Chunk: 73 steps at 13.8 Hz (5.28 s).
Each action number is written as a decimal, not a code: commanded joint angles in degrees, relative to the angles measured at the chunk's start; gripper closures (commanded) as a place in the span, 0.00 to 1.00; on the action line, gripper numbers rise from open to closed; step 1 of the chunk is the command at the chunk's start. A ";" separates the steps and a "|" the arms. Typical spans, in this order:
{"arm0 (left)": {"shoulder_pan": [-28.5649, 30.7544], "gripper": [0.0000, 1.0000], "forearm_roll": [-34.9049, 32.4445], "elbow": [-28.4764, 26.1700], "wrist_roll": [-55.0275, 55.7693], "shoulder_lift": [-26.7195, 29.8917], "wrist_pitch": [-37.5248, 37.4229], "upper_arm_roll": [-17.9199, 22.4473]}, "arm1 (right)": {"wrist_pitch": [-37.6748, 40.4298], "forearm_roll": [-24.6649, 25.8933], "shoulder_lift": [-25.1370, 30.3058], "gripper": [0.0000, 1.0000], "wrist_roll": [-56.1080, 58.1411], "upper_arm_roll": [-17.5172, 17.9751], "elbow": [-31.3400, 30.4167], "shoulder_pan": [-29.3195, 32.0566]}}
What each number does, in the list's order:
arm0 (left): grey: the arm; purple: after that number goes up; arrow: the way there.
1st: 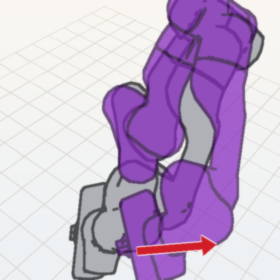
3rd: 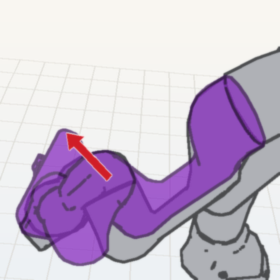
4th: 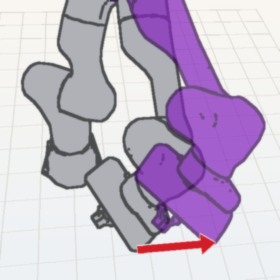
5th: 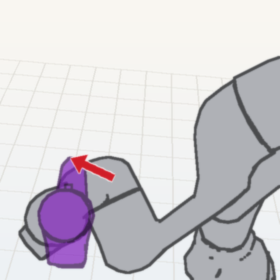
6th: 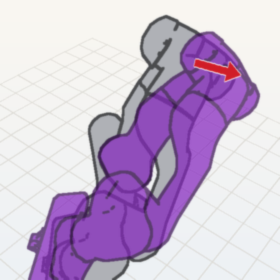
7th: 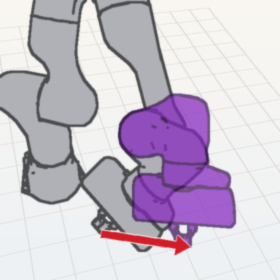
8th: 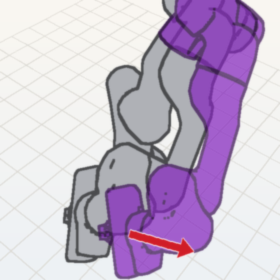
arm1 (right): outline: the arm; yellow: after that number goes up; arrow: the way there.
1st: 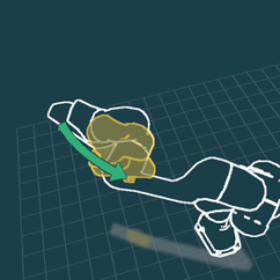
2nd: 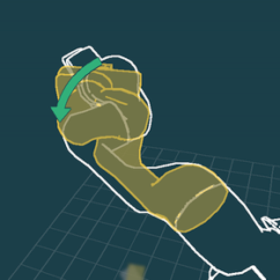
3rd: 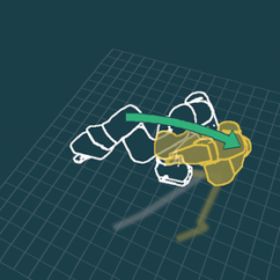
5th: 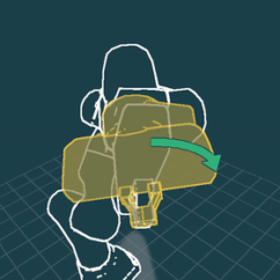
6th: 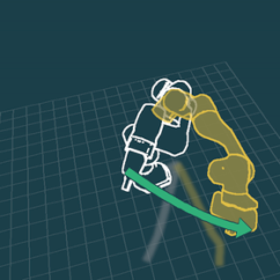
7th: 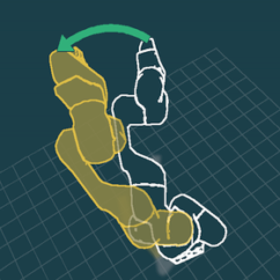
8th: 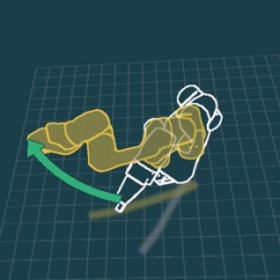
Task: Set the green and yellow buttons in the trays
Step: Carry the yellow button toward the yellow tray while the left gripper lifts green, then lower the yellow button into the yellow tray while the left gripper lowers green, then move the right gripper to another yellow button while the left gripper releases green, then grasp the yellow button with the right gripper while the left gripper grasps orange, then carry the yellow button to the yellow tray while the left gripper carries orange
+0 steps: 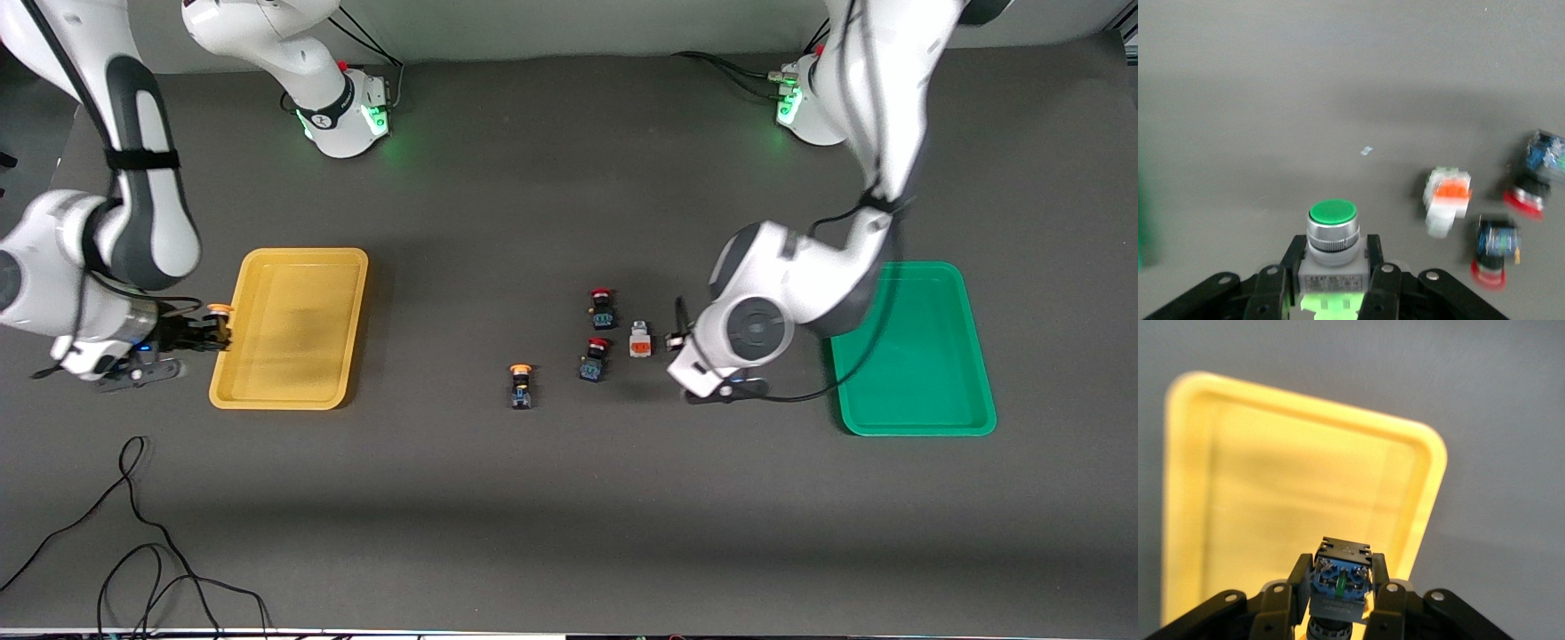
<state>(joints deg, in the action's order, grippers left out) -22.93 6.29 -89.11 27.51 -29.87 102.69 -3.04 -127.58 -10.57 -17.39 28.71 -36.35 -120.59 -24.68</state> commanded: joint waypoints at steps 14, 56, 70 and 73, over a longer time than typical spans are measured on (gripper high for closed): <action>33.74 1.00 -11.30 -22.21 -55.89 9.04 17.15 -0.03 | 22.53 -2.71 -5.02 0.00 -4.43 -1.01 21.42 -1.42; -8.71 0.00 -2.77 -4.58 13.98 -11.97 26.33 -2.67 | 14.79 -12.19 -24.28 0.73 -57.36 12.27 44.46 -24.63; -6.87 1.00 -2.77 -4.06 13.11 -6.63 17.68 -2.14 | 18.63 -8.41 -5.30 0.73 -2.19 -10.66 15.42 -17.77; -4.15 1.00 -2.69 -3.97 8.37 1.98 3.10 -2.23 | 7.04 -9.37 -5.37 0.73 -1.81 -10.59 4.96 -17.94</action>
<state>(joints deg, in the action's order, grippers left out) -28.65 3.71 -91.35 38.90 -35.36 113.93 -5.32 -113.18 -19.92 -25.03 26.46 -47.26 -107.44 -40.66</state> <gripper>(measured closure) 0.590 0.670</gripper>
